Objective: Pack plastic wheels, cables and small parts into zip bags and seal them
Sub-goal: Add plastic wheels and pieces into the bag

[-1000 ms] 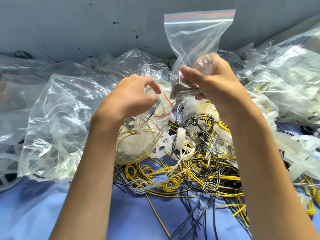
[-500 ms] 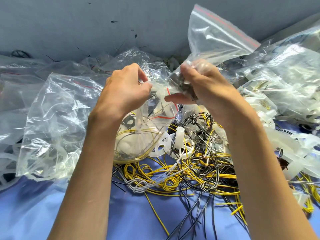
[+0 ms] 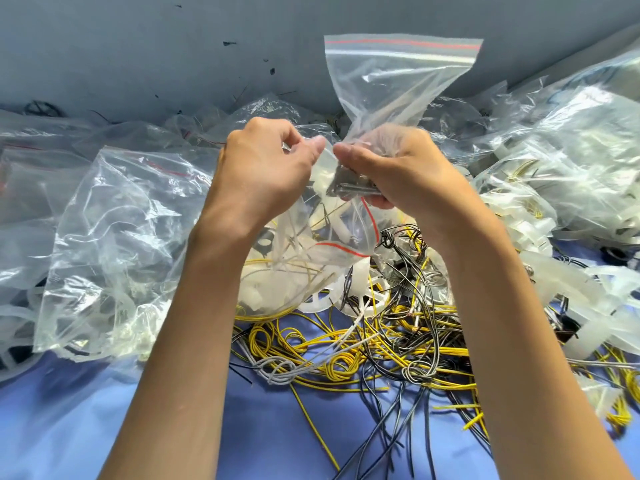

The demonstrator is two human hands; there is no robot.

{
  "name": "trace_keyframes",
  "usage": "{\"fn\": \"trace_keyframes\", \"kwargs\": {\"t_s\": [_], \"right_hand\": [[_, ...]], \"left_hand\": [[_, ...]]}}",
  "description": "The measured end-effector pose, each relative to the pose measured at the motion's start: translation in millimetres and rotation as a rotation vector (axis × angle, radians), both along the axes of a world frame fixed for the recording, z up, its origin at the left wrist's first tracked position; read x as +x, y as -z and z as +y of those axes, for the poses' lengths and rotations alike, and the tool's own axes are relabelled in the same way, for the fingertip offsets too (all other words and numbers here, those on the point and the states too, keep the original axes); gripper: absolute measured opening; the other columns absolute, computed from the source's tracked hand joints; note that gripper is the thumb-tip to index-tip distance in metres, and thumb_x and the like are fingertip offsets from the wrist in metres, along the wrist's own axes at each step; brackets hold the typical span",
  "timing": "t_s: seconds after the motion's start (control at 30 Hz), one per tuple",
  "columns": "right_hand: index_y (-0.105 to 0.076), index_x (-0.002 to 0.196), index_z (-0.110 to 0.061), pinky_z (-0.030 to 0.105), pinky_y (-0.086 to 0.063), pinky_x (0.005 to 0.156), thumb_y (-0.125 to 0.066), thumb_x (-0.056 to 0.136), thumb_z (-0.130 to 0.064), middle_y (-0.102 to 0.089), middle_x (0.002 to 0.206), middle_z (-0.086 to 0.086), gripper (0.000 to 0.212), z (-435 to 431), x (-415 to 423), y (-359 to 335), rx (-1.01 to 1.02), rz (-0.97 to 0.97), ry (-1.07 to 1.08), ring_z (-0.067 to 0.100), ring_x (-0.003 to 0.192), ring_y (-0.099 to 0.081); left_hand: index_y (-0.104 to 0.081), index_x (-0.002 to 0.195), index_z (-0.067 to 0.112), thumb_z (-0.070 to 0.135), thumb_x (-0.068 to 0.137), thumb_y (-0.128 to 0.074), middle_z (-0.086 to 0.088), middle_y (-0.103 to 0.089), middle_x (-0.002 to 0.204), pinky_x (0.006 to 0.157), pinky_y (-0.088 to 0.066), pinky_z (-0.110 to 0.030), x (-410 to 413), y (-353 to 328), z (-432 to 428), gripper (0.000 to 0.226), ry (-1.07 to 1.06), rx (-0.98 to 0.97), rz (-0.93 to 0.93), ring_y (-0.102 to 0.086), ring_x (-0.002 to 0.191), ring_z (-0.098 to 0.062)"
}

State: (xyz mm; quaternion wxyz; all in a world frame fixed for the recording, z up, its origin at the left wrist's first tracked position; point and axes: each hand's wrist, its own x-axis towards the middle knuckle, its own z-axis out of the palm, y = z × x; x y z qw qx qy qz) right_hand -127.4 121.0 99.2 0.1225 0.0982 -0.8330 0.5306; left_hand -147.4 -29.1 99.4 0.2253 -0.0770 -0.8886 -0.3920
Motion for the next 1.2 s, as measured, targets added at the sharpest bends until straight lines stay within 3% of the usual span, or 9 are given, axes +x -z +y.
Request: {"fn": "trace_keyframes", "kwargs": {"t_s": [0.1, 0.27, 0.5, 0.57, 0.7, 0.9, 1.0, 1.1, 1.2], "right_hand": [[-0.064, 0.079, -0.013, 0.014, -0.037, 0.044, -0.061, 0.089, -0.016, -0.059, 0.063, 0.001, 0.011, 2, 5, -3, -0.010, -0.070, -0.056, 0.002, 0.045, -0.053], [-0.061, 0.097, 0.013, 0.024, -0.037, 0.053, -0.048, 0.085, 0.011, -0.057, 0.074, 0.017, 0.018, -4, 14, -3, 0.050, -0.110, -0.306, 0.018, 0.062, -0.048], [-0.067, 0.092, -0.013, 0.030, -0.050, 0.058, -0.058, 0.090, -0.026, -0.070, 0.075, -0.001, 0.016, -1, 2, 11, 0.510, -0.195, -0.070, 0.013, 0.066, -0.065], [-0.067, 0.094, -0.015, 0.031, -0.054, 0.069, -0.058, 0.088, -0.035, -0.073, 0.079, -0.005, 0.022, -1, 4, 11, 0.420, -0.206, -0.069, 0.014, 0.073, -0.068], [-0.065, 0.073, -0.019, 0.016, -0.033, 0.049, -0.056, 0.079, -0.055, -0.052, 0.052, -0.008, 0.038, -5, 22, 0, 0.186, -0.142, -0.196, 0.002, 0.048, -0.042], [-0.052, 0.077, -0.012, 0.013, -0.036, 0.057, -0.045, 0.093, -0.012, -0.044, 0.074, 0.000, 0.018, -5, 25, -7, 0.820, -0.237, -0.207, 0.011, 0.065, -0.041], [-0.064, 0.090, -0.018, 0.021, -0.052, 0.074, -0.054, 0.091, -0.018, -0.067, 0.089, 0.002, 0.010, -7, 23, -3, 0.690, -0.171, -0.159, 0.015, 0.085, -0.061], [-0.064, 0.073, -0.012, 0.034, -0.050, 0.062, -0.072, 0.080, -0.013, -0.066, 0.070, 0.001, 0.010, -8, 19, -3, 0.323, -0.126, -0.200, 0.010, 0.063, -0.057], [-0.066, 0.097, 0.004, 0.038, -0.053, 0.070, -0.075, 0.077, -0.008, -0.065, 0.084, 0.008, 0.025, -5, 17, -4, 0.014, -0.122, -0.298, 0.013, 0.072, -0.056]], "left_hand": [[-0.061, 0.070, 0.016, 0.045, 0.086, -0.056, 0.002, -0.061, 0.063, 0.059, -0.043, -0.028, -1, -2, 0, 0.033, 0.009, 0.067, -0.003, -0.055, 0.064, -0.020], [-0.054, 0.061, 0.017, 0.019, 0.076, -0.046, 0.010, -0.055, 0.041, 0.049, -0.038, -0.024, 4, -9, 2, 0.017, 0.065, 0.165, -0.106, -0.051, 0.041, -0.006], [-0.051, 0.071, 0.015, 0.007, 0.084, -0.053, 0.003, -0.058, 0.042, 0.036, -0.031, -0.010, 22, -22, 7, 0.015, 0.288, 0.287, -0.240, -0.052, 0.034, -0.009], [-0.050, 0.073, 0.015, 0.007, 0.085, -0.053, 0.004, -0.058, 0.041, 0.036, -0.031, -0.010, 26, -26, 8, 0.014, 0.319, 0.306, -0.255, -0.050, 0.032, -0.007], [-0.048, 0.072, 0.015, 0.008, 0.086, -0.052, 0.005, -0.057, 0.041, 0.037, -0.033, -0.012, 32, -32, 6, 0.016, 0.382, 0.382, -0.237, -0.048, 0.033, -0.006], [-0.051, 0.070, 0.013, 0.002, 0.082, -0.049, 0.001, -0.057, 0.042, 0.039, -0.033, -0.015, 36, -36, 1, 0.016, 0.418, 0.409, -0.166, -0.053, 0.035, -0.014], [-0.051, 0.069, 0.015, 0.003, 0.083, -0.050, 0.003, -0.056, 0.042, 0.040, -0.031, -0.018, 37, -36, 1, 0.018, 0.419, 0.430, -0.161, -0.053, 0.035, -0.015], [-0.051, 0.069, 0.016, 0.007, 0.083, -0.051, 0.005, -0.054, 0.042, 0.044, -0.031, -0.021, 35, -36, 3, 0.017, 0.409, 0.455, -0.152, -0.051, 0.036, -0.013], [-0.049, 0.068, 0.017, 0.009, 0.084, -0.049, 0.008, -0.051, 0.041, 0.048, -0.032, -0.024, 31, -34, 3, 0.018, 0.383, 0.501, -0.147, -0.047, 0.036, -0.010]]}}
